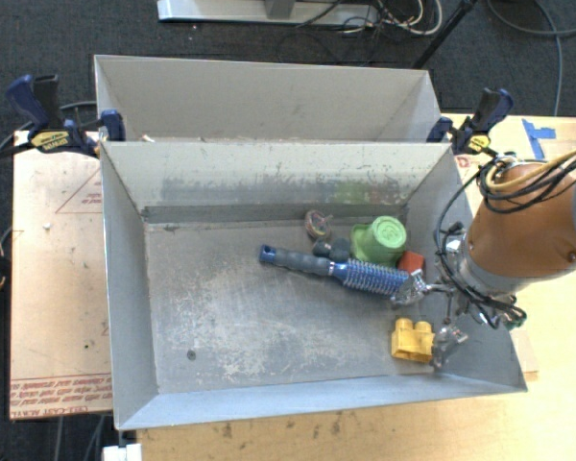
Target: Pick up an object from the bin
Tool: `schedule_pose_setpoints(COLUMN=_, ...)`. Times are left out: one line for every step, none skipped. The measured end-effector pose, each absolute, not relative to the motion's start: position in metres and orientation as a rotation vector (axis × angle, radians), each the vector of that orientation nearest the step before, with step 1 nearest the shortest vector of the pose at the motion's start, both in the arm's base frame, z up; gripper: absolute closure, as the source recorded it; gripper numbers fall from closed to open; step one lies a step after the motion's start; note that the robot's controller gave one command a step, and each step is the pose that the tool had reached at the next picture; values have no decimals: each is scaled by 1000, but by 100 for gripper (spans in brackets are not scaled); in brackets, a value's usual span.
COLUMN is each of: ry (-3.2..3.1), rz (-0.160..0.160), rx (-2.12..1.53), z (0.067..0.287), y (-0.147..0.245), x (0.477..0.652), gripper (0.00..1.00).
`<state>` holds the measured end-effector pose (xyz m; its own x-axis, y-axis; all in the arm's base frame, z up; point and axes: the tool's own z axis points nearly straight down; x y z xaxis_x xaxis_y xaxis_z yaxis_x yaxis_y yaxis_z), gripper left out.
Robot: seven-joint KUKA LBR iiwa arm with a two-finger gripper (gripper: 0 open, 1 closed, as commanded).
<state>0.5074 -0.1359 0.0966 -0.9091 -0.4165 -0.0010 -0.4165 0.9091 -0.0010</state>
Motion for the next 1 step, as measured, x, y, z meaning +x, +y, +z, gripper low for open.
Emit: schedule_pose_setpoints(ry=3066, rz=2, rx=-672, z=97, y=-134, x=508, gripper=100)
